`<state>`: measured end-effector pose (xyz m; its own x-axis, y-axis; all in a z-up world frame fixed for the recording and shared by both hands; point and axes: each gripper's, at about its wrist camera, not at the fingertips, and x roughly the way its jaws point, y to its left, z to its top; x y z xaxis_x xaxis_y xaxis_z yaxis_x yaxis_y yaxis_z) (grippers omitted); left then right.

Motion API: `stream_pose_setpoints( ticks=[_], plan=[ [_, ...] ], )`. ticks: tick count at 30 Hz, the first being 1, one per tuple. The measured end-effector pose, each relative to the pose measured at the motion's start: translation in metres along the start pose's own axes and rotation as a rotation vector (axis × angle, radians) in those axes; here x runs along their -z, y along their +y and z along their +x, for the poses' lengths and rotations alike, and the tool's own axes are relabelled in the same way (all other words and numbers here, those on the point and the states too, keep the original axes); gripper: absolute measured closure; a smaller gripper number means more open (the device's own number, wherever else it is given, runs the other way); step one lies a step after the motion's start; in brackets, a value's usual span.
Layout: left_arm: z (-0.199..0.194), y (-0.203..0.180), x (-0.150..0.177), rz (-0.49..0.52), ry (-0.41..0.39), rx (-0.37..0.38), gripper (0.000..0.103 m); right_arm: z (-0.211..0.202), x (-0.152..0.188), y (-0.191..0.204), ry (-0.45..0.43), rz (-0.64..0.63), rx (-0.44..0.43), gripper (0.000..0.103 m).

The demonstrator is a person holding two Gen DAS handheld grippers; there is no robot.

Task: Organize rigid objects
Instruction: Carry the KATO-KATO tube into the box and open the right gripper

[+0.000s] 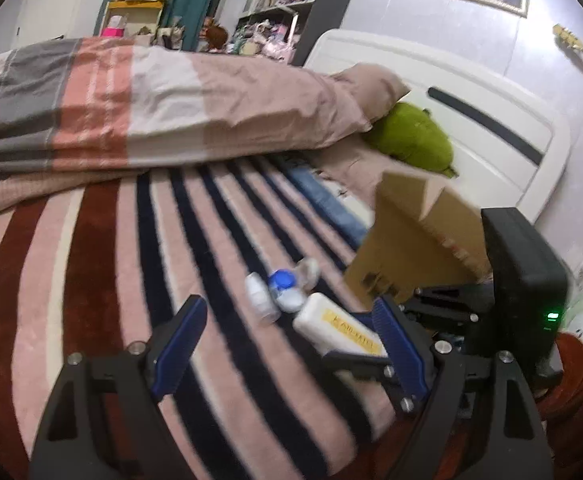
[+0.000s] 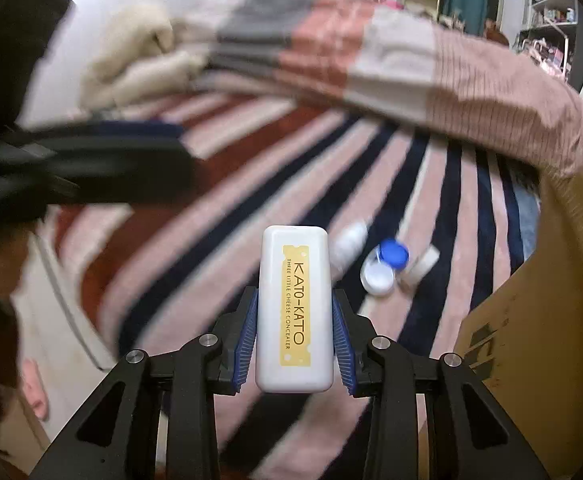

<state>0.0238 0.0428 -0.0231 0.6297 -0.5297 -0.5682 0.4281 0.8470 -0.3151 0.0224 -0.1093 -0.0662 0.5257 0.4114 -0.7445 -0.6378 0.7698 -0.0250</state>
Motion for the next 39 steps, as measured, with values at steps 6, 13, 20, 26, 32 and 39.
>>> stream_pose_setpoints(
  ticks=[6,13,20,26,32,39],
  plan=[
    [-0.017,-0.041,-0.032,0.016,-0.059,0.111,0.023,-0.061,-0.014,0.003,-0.135,-0.023,-0.029,0.072],
    [-0.005,-0.087,-0.063,0.066,-0.056,0.169,0.044,-0.108,-0.019,-0.024,-0.228,-0.019,0.032,0.072],
    [0.041,-0.131,-0.085,0.097,0.006,0.225,0.069,-0.138,-0.002,-0.068,-0.269,0.018,0.087,0.072],
    [0.087,-0.166,-0.094,0.120,0.065,0.233,0.070,-0.142,0.019,-0.117,-0.252,0.092,0.100,0.072],
    [0.126,-0.191,-0.097,0.148,0.132,0.227,0.070,-0.142,0.035,-0.153,-0.193,0.144,0.122,0.072],
    [0.148,-0.205,-0.102,0.172,0.180,0.191,0.068,-0.139,0.040,-0.172,-0.138,0.184,0.157,0.072]
  ],
)
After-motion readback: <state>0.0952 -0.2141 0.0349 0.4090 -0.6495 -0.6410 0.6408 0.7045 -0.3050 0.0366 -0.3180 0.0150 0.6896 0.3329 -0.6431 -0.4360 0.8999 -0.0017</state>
